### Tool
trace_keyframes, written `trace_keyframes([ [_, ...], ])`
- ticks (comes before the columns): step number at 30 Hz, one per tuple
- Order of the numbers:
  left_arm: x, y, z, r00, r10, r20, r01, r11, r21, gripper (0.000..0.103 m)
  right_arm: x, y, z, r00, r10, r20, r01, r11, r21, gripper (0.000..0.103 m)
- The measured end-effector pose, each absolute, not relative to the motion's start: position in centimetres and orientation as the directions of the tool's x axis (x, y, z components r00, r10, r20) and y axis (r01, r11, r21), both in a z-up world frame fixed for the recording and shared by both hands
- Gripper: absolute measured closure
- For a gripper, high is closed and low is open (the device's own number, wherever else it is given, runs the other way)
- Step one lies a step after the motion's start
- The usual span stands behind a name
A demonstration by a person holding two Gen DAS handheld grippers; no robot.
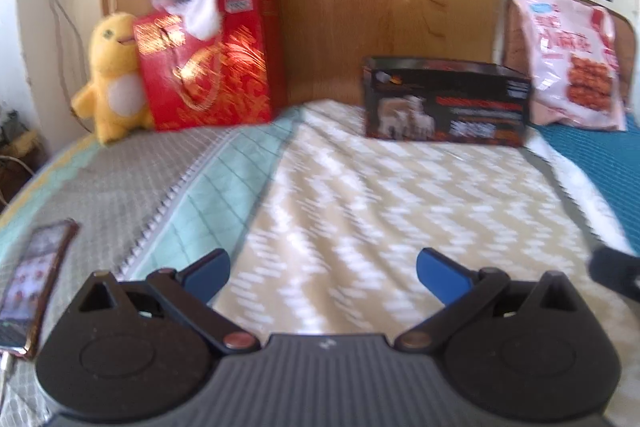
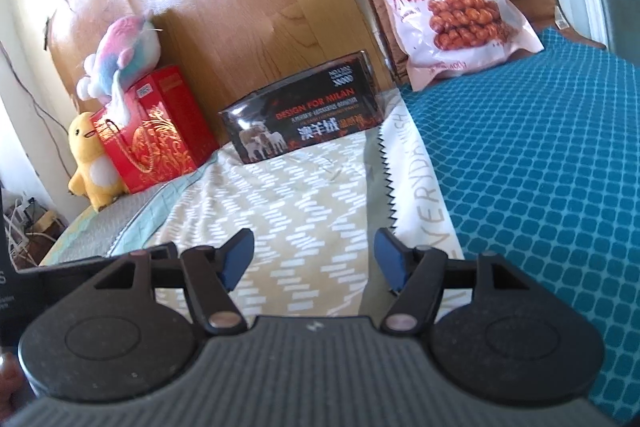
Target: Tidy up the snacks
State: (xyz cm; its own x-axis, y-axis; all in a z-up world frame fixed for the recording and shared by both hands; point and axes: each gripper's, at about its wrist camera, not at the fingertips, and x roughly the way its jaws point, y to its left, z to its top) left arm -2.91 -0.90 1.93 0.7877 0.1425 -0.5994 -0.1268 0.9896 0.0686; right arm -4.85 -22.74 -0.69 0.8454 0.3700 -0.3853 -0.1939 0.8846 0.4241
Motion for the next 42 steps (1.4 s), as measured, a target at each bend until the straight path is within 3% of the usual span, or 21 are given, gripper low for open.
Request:
trace_keyframes([
  [12,-5.4,-2.3,3.3,0.737,0.032,-0.675,-0.046,0.999,-0.003,0.000,-7.0,-24.6,1.0,0.880,0.338,-0.335,-0.165,0.877,0.452,0.028],
  [42,-5.4,-1.4,3.1,0.726,0.115,-0.678,-0.116,0.992,0.044,0.000,-7.0,-23.8,0.0,0.858,0.369,-0.357,-0.181,0.868,0.463,0.027],
])
